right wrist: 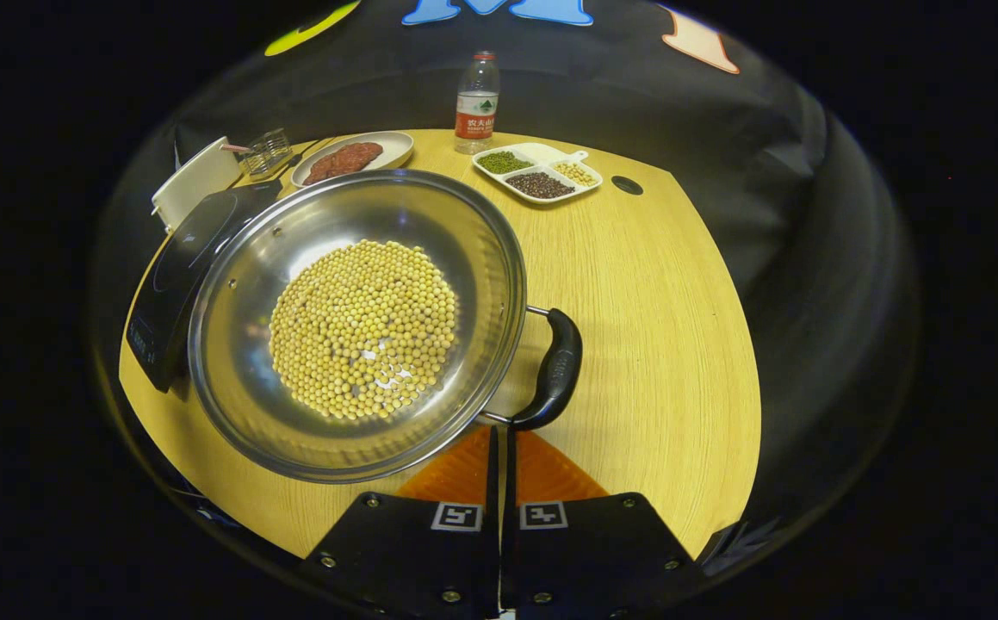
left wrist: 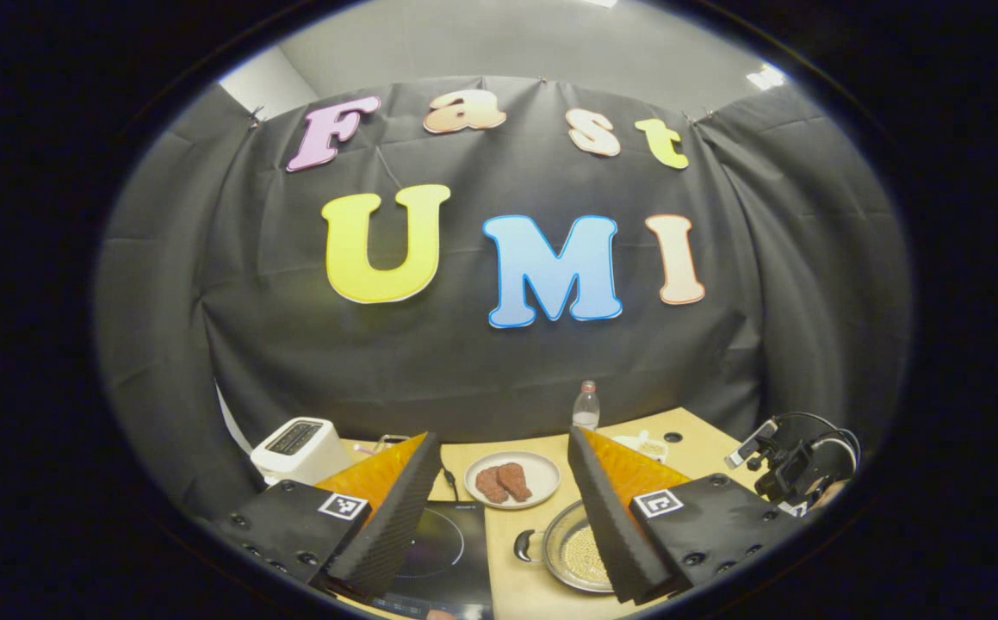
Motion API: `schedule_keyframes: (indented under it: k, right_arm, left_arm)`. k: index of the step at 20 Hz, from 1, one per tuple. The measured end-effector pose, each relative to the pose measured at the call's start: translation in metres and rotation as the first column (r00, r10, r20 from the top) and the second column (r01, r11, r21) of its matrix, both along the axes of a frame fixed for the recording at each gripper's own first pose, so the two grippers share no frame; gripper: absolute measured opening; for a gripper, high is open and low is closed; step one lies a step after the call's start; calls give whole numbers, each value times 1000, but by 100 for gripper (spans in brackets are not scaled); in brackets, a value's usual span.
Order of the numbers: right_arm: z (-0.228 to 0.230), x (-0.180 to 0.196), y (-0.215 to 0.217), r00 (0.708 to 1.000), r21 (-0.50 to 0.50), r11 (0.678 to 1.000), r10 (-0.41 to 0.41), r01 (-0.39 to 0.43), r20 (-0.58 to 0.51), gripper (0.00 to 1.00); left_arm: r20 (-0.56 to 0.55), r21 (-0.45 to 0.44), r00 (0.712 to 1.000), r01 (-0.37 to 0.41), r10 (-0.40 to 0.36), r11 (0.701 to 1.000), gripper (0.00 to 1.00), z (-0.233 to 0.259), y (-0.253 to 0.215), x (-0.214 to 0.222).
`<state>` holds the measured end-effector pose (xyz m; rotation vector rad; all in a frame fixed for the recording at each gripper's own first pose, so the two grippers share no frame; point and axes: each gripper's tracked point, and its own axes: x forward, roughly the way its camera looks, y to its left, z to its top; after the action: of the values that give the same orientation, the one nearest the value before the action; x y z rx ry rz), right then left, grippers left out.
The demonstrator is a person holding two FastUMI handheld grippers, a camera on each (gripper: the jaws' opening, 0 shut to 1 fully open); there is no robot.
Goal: First push the handle of the pot to place it horizontally, then grasp the pot with both hands and set it on the induction cooktop.
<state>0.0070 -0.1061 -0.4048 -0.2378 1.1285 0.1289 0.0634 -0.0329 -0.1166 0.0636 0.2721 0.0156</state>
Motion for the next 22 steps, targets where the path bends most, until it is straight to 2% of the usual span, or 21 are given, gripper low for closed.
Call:
schedule_keyframes:
  k: [5, 9, 10, 11, 13, 15, 17, 18, 19, 20, 21, 22]
  right_arm:
    - [-2, 22, -10, 999, 23, 999, -33, 32, 24, 2]
    - [-3, 35, -15, 999, 19, 1000, -26, 25, 42, 2]
    - [-2, 34, -16, 999, 21, 999, -25, 24, 44, 2]
    - [0, 34, -19, 998, 11, 1000, -26, 26, 51, 2]
    - [10, 32, -29, 995, -12, 999, -32, 34, 90, 3]
    - [27, 24, -24, 993, 42, 998, -57, 53, 102, 6]
    - [44, 20, -20, 987, 96, 992, -89, 76, 135, 17]
    - [54, 19, -18, 983, 117, 990, -98, 80, 158, 37]
    - [64, 19, -13, 978, 141, 987, -101, 75, 185, 50]
    - [73, 20, -8, 970, 167, 984, -104, 68, 219, 74]
    - [79, 21, -6, 963, 180, 981, -112, 68, 247, 83]
    - [82, 21, -6, 956, 188, 980, -118, 69, 267, 91]
  left_arm:
    - [-42, -4, 999, 2, -2, 1000, 95, -21, -2, -2]
    - [-82, -19, 997, 4, -6, 1000, 95, -43, -4, -6]
    - [-89, -22, 996, 6, -8, 1000, 98, -47, -5, -5]
    - [-93, -25, 996, 6, -8, 1000, 95, -50, -5, -5]
    - [-101, -34, 995, 5, -8, 999, 98, -57, -5, -6]
    - [-103, -52, 995, 1, -6, 999, 95, -64, -3, -6]
    - [-107, -75, 994, -11, 3, 997, 95, -71, -2, -7]
    - [-106, -87, 994, -16, 7, 996, 95, -76, -2, -5]
    - [-107, -103, 994, -16, 5, 995, 95, -80, -3, -5]
    - [-110, -118, 994, -14, 1, 993, 99, -86, -5, -5]
    - [-112, -132, 994, -10, -5, 991, 97, -93, -9, -4]
    - [-120, -141, 993, -7, -11, 990, 99, -102, -12, -3]
